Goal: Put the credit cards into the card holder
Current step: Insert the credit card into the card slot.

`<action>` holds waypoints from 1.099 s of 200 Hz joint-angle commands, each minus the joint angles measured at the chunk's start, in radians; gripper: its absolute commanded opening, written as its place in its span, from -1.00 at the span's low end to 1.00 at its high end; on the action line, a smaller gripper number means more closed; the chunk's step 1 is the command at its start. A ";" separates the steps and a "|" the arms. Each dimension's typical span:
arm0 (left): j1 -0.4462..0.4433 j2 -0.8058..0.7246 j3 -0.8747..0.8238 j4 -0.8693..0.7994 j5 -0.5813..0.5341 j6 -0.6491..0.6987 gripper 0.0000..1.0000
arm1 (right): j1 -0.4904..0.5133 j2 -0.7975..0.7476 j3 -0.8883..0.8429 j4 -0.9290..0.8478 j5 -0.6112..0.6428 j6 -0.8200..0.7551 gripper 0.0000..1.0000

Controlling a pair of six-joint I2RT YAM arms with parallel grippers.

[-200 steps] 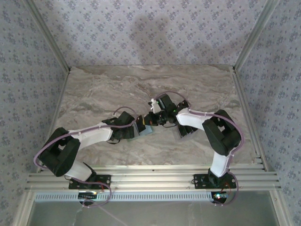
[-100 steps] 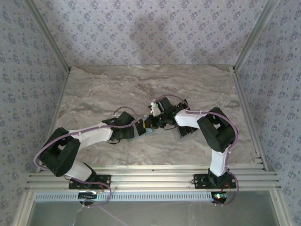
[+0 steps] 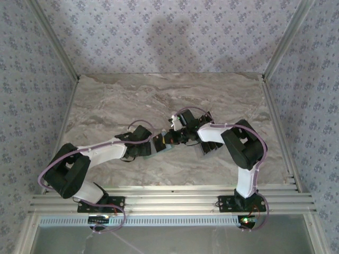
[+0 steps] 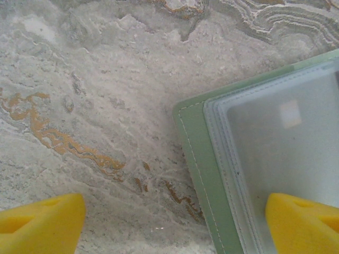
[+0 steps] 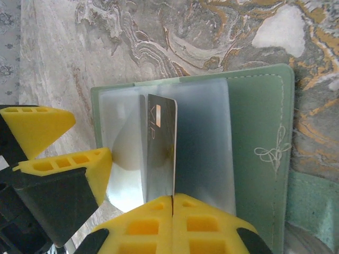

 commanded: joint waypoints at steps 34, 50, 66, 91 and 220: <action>-0.003 0.007 -0.030 -0.062 -0.015 0.019 0.76 | -0.012 0.045 0.009 -0.008 -0.012 -0.036 -1.00; -0.002 0.006 -0.030 -0.062 -0.014 0.021 0.76 | -0.013 0.052 0.014 -0.008 -0.012 -0.038 -1.00; -0.003 0.006 -0.030 -0.062 -0.013 0.021 0.76 | -0.016 0.054 0.017 -0.008 -0.012 -0.036 -1.00; -0.002 0.006 -0.032 -0.062 -0.013 0.020 0.76 | -0.019 0.055 0.022 -0.010 -0.012 -0.035 -1.00; -0.002 0.004 -0.036 -0.063 -0.011 0.018 0.75 | -0.029 0.064 0.050 -0.011 -0.019 -0.029 -1.00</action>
